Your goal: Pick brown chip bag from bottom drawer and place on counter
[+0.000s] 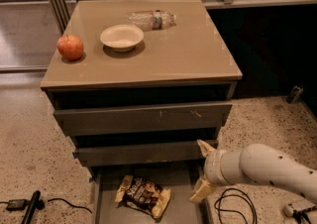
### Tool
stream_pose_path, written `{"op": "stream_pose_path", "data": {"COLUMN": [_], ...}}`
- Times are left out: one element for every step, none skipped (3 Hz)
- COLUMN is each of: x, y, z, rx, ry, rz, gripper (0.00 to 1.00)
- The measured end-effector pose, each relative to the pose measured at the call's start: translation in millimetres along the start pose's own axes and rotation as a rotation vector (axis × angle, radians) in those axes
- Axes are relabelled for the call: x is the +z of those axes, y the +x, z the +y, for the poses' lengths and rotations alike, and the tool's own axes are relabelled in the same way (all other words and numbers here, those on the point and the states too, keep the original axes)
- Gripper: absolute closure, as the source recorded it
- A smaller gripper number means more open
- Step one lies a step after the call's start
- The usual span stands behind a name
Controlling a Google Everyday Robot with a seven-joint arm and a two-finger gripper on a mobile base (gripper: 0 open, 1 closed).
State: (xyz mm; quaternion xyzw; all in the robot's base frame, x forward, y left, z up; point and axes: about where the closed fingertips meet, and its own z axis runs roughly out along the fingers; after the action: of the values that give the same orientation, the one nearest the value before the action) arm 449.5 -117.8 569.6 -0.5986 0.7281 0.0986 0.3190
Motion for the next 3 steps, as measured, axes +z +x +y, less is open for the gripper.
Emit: {"op": "stream_pose_path", "data": {"x": [24.8,59.2,115.4], "y": [10.3,25.8,52.8], "z": [10.9,11.4,21.9], "rx": [-0.048,-0.068,-0.022], "ry": [0.026,0.039,-0.016], "rz": [-0.004,-0.029,-0.071], "gripper": [0.00,0.00,0.00]}}
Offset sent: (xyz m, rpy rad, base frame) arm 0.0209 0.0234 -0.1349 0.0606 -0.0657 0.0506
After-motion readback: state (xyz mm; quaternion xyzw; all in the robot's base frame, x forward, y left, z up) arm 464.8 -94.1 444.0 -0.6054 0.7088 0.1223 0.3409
